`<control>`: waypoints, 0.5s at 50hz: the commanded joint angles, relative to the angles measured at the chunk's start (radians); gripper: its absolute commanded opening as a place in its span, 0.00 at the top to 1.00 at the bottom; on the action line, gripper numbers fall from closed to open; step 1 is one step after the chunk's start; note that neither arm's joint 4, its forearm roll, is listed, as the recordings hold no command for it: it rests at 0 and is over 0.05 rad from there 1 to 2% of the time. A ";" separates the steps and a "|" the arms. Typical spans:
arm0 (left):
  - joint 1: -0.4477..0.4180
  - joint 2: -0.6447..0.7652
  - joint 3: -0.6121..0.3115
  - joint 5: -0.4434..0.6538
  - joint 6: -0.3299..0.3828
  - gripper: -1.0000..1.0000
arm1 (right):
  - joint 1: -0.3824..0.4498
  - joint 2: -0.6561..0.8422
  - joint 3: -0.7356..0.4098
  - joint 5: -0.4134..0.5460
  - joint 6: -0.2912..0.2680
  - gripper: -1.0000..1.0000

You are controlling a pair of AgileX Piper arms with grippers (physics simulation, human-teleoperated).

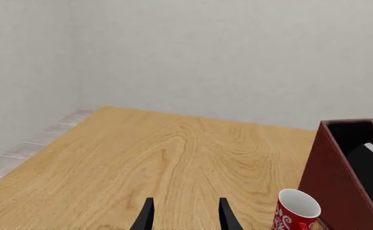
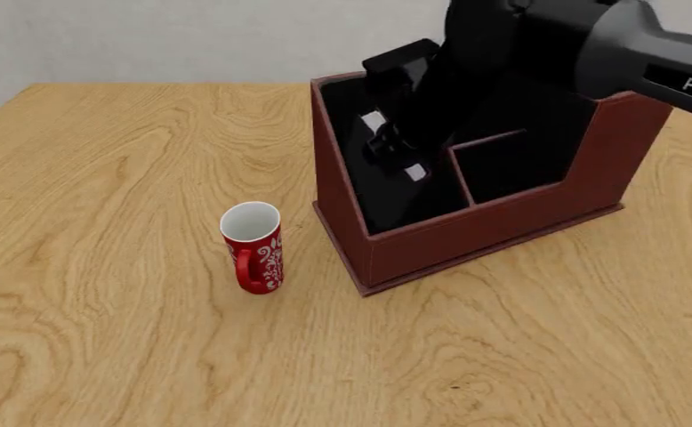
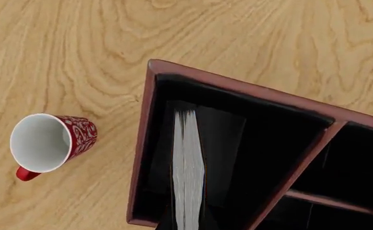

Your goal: Pick up the book and place it in the left compartment of the caddy.

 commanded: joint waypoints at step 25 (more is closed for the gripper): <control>0.004 0.000 0.013 -0.009 0.006 0.00 | -0.008 0.020 0.009 -0.038 0.025 0.00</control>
